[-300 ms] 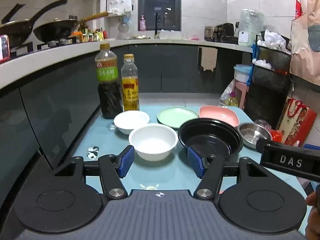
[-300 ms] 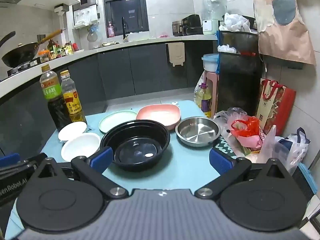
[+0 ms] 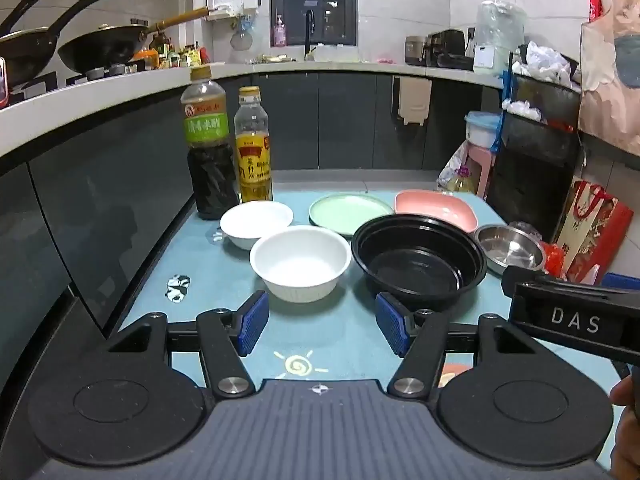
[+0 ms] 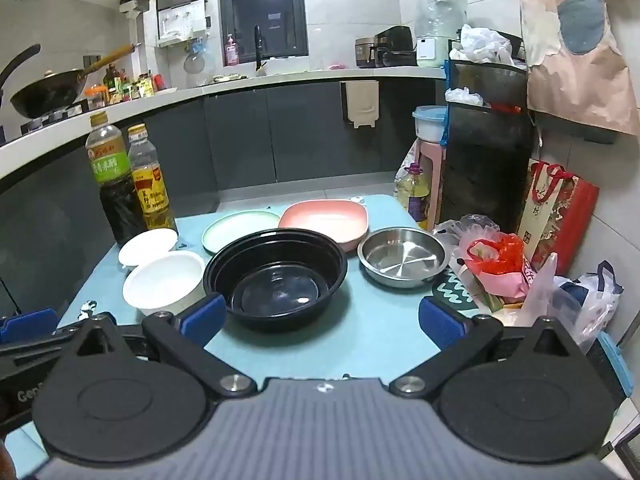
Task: Organize plates and bowls
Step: 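Move both grippers toward the black bowl on the table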
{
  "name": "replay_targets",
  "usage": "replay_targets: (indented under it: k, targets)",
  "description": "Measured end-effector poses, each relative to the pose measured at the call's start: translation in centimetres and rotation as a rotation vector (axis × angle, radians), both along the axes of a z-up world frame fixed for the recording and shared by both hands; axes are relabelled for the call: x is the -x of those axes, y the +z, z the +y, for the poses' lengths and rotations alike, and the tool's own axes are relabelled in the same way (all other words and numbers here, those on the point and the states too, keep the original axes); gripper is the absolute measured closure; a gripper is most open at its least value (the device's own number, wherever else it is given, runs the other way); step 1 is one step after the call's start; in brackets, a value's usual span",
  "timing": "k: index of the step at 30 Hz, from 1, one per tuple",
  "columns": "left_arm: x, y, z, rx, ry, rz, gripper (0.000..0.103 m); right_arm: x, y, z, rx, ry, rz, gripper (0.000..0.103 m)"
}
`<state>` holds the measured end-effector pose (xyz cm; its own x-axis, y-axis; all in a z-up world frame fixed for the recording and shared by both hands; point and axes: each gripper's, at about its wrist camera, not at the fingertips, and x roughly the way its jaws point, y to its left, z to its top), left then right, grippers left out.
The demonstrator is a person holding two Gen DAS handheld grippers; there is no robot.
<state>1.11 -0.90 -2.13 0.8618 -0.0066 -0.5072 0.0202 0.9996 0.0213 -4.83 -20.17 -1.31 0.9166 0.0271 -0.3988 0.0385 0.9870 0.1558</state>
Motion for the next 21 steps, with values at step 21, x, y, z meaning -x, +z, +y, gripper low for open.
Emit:
replay_targets:
  k: [21]
  targets:
    - [-2.1, -2.2, -0.5, -0.015, -0.006, 0.101, 0.047, -1.6, -1.7, -0.2, -0.003, 0.019, 0.04, 0.05]
